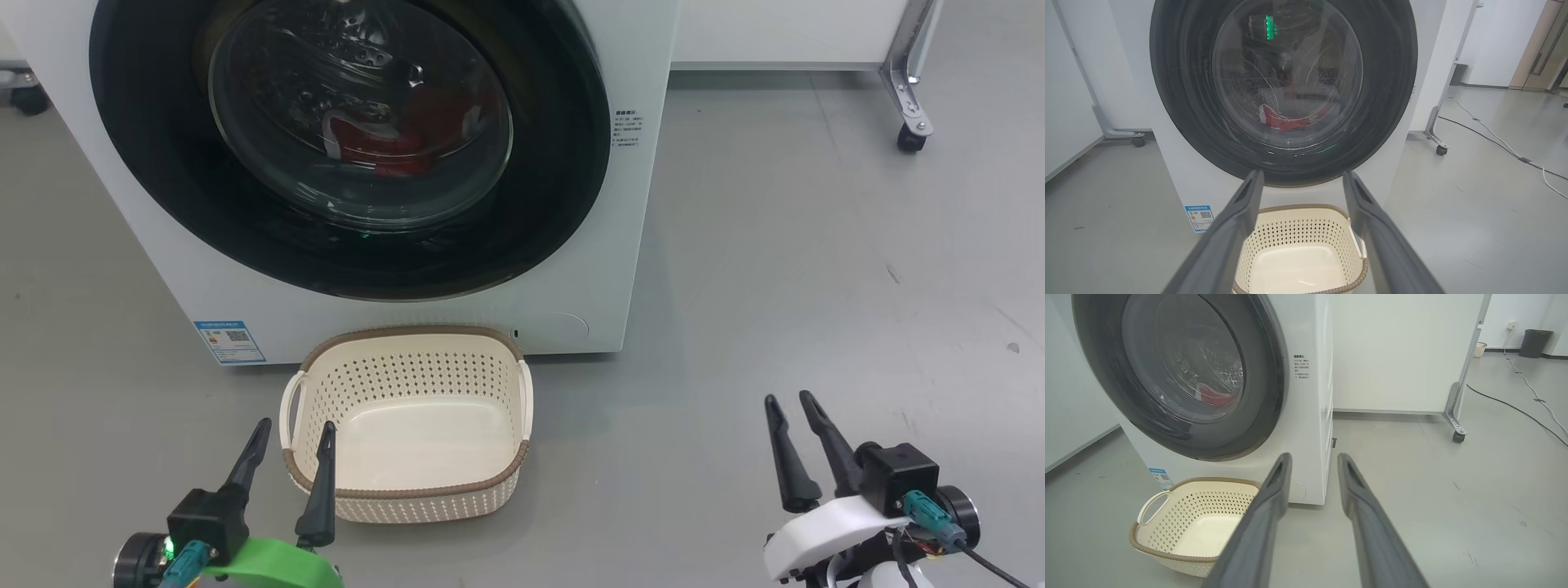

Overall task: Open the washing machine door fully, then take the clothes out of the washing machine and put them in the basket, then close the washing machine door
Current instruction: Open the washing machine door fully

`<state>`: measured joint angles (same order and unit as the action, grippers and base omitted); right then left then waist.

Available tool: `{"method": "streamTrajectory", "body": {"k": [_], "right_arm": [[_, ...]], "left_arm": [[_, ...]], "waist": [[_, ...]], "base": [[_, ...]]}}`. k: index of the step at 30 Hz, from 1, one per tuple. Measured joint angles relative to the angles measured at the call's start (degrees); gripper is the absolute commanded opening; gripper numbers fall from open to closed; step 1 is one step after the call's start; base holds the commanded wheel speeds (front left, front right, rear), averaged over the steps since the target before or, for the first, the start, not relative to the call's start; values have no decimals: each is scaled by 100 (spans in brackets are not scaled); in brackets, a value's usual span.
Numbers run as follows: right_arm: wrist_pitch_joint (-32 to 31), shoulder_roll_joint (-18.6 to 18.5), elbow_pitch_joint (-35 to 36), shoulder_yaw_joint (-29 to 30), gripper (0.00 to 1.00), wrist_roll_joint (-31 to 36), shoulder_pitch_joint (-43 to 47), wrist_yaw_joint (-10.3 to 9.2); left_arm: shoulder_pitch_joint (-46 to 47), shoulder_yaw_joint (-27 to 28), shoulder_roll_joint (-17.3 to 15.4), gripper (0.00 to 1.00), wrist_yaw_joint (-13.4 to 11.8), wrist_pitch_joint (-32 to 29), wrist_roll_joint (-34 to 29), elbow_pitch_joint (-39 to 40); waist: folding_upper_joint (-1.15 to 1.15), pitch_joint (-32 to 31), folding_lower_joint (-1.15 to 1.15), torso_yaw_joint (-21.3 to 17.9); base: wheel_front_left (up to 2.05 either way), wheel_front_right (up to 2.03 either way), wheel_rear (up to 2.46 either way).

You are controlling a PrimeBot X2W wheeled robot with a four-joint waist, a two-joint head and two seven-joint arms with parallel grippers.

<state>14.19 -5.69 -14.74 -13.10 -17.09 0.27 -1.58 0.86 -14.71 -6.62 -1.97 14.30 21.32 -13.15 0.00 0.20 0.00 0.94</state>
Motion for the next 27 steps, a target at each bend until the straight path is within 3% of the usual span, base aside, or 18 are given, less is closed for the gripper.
{"method": "streamTrajectory", "body": {"k": [9,20,26,27], "right_arm": [[0,97,0,214,0,-277,1,165],[-1,342,-92,817,0,-2257,-26,681],[-354,355,-153,1154,0,-3849,-437,769],[-354,355,-153,1154,0,-3849,-437,769]], "left_arm": [[1,24,27,100,2,0,-34,10],[32,99,66,100,23,0,-91,132],[147,132,91,100,25,7,-110,254],[147,132,91,100,25,7,-110,254]], "waist": [[0,21,0,11],[0,225,0,66],[0,419,0,93],[0,419,0,93]], "base": [[0,0,0],[0,0,0],[0,0,0],[0,0,0]]}}
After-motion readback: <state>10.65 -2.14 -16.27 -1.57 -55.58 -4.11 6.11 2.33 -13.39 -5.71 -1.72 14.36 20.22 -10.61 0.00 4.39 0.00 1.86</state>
